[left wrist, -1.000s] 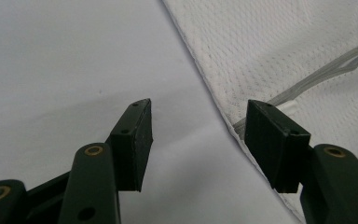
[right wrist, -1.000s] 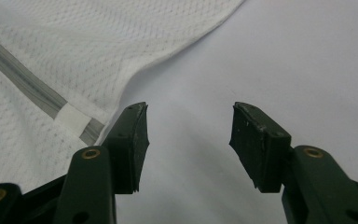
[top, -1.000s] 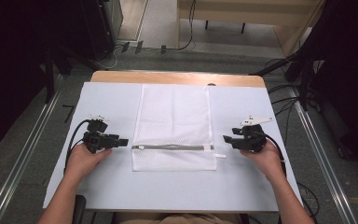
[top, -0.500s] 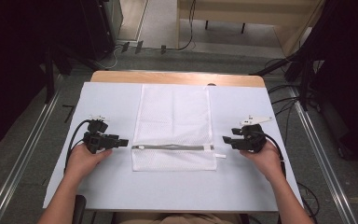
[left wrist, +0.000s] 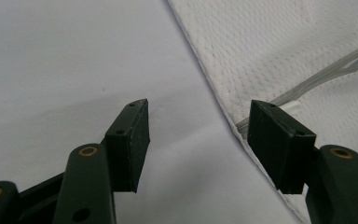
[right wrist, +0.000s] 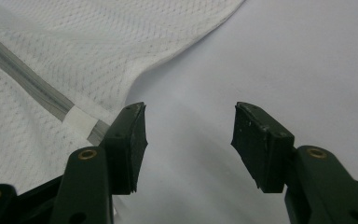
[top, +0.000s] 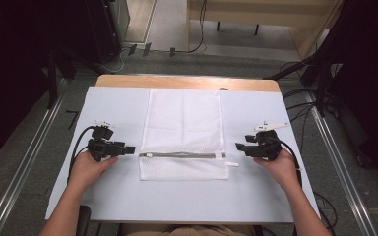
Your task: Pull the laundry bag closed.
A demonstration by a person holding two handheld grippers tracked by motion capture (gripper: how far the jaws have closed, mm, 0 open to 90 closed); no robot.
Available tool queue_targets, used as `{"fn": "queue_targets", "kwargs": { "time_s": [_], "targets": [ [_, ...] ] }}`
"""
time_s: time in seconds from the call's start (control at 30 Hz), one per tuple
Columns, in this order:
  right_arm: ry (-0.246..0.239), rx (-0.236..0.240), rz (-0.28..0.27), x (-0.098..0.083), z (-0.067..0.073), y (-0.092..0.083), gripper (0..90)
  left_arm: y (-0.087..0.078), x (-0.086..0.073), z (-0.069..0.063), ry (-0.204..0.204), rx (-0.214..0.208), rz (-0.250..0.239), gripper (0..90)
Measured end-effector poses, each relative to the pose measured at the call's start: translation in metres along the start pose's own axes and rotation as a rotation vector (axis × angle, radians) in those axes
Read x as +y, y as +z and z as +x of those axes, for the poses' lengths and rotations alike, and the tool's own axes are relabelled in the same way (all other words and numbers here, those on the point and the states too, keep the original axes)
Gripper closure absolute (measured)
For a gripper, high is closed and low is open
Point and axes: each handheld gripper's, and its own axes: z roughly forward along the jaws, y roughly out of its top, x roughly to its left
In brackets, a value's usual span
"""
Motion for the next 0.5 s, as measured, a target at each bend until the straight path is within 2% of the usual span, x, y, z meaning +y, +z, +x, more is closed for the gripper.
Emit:
{"fn": "queue_targets", "kwargs": {
  "time_s": [0.23,0.33,0.5],
  "targets": [
    [0.021,0.016,0.0,0.003,0.002,-0.001,48.0,-0.003,0.0,0.0,-0.002,0.002,-0.002,39.8],
    [0.019,-0.011,0.011,0.006,0.006,-0.001,47.7,-0.004,0.0,0.0,0.007,0.004,-0.004,40.5],
    [-0.011,-0.004,0.002,0.011,0.015,-0.001,47.7,-0.005,0.0,-0.001,0.013,0.008,-0.006,41.0]
  ]
}}
